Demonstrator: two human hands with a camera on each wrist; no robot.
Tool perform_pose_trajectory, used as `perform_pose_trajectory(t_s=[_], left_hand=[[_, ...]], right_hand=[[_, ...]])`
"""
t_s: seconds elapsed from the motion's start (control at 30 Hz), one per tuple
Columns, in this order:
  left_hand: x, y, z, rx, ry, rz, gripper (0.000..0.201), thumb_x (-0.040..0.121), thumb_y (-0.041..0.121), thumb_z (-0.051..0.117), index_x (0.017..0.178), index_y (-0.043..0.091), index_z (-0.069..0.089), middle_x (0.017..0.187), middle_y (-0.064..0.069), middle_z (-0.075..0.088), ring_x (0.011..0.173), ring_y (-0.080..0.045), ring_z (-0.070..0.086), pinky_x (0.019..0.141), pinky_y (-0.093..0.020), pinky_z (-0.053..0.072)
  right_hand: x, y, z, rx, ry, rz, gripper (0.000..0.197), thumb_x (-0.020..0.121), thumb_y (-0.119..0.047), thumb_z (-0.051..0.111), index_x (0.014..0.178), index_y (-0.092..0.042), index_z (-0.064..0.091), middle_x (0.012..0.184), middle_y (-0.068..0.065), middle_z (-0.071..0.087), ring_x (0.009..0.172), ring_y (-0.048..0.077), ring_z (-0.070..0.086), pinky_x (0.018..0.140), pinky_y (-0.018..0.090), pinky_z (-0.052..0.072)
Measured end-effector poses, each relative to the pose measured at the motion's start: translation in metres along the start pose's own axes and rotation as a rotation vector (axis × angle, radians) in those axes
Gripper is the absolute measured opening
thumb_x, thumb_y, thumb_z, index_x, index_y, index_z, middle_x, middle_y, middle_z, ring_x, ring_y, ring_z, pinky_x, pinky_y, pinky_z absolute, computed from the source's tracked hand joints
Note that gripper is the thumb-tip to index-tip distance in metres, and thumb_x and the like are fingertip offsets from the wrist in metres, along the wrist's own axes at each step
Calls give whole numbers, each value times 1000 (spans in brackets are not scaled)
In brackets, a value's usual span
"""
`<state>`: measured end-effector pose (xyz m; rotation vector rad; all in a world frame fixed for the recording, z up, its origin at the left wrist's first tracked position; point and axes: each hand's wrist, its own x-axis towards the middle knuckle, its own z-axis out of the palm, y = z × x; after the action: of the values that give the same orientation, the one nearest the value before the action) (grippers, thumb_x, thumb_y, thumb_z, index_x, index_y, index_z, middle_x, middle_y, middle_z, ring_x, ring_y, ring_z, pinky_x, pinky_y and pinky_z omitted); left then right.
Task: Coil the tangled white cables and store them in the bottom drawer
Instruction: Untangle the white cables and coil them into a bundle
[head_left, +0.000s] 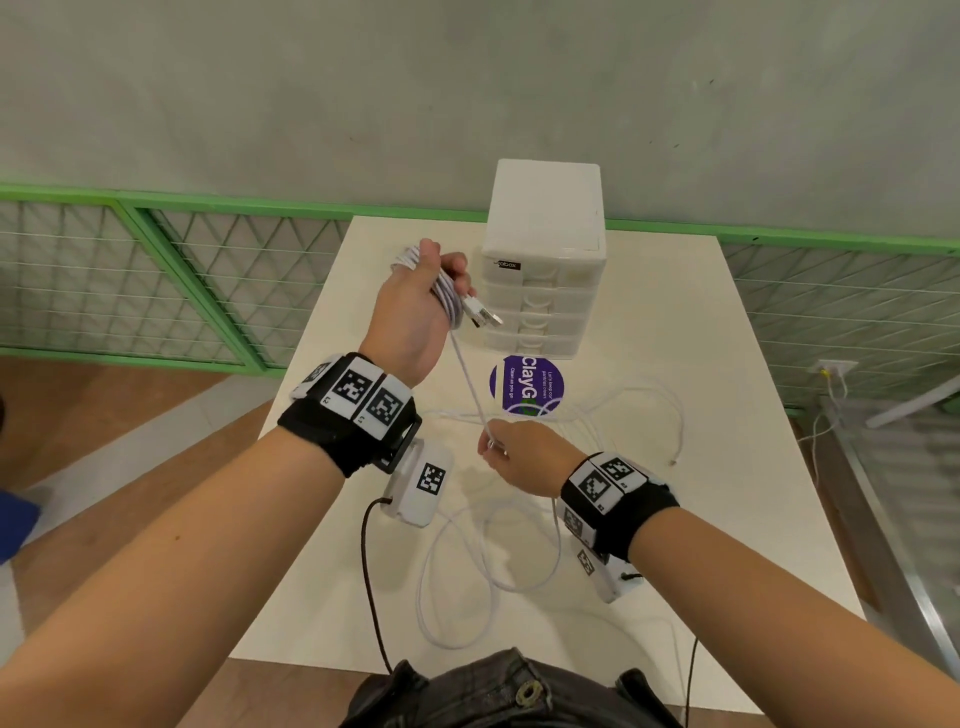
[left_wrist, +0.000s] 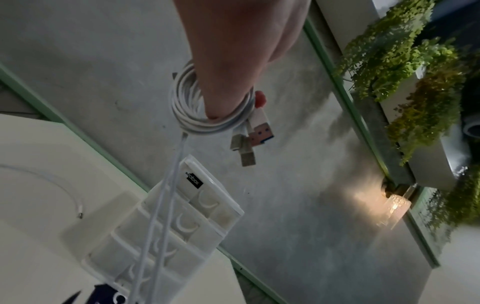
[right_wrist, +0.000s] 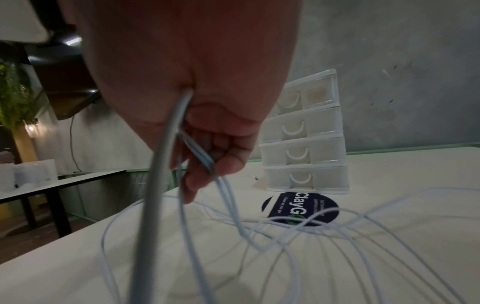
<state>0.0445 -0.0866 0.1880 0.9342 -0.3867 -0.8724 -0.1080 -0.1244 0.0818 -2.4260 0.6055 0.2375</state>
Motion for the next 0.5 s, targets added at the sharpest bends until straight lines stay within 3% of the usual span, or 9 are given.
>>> perform_pose_trajectory(t_s=[0.13,0.27,0.33,0.37,0.43,0.5], left_hand=[[4,-4,-7,391,60,199,25,102,14,32,80,16,42,73,1,53,57,-10,47,64,-28,39],[3,-15,-13,787,-39,363,10,97,7,39,88,11,40,75,-1,46,62,-12,43,63,-25,40],[3,-19,-16,1078,-182,301,5,96,12,43,97,8,43,81,-8,53,68,-18,51,66,-33,43],[2,-20,-17,1283,-261,236,12,97,18,44,103,6,44,84,-11,57,72,-23,55,67,-38,45],[0,-17,-21,1688,-389,118,26,98,29,42,108,4,44,79,-9,59,69,-28,57,63,-38,44],[-1,-12,-28,1811,-456,12,30,97,37,42,101,8,47,73,-3,57,66,-23,55,62,-33,39]], right_hand=[[-7,-10,-6,69,45,-128,16,92,-25,45,96,-14,56,87,6,70,80,24,62,76,39,50],[-11,-20,-25,113,115,-235,13,91,-27,49,91,-18,58,80,-2,70,73,20,65,70,40,53],[-10,-24,-35,135,143,-249,11,90,-26,49,91,-20,59,78,-7,68,74,17,65,72,37,53],[-9,-25,-39,135,143,-250,12,91,-25,49,92,-20,59,77,-9,68,76,16,65,73,35,53],[-8,-22,-45,95,136,-263,14,92,-24,48,95,-18,60,78,-9,67,77,15,64,74,33,51],[-8,-11,-48,94,165,-248,14,94,-24,47,94,-20,61,78,-8,66,75,14,62,73,33,50]])
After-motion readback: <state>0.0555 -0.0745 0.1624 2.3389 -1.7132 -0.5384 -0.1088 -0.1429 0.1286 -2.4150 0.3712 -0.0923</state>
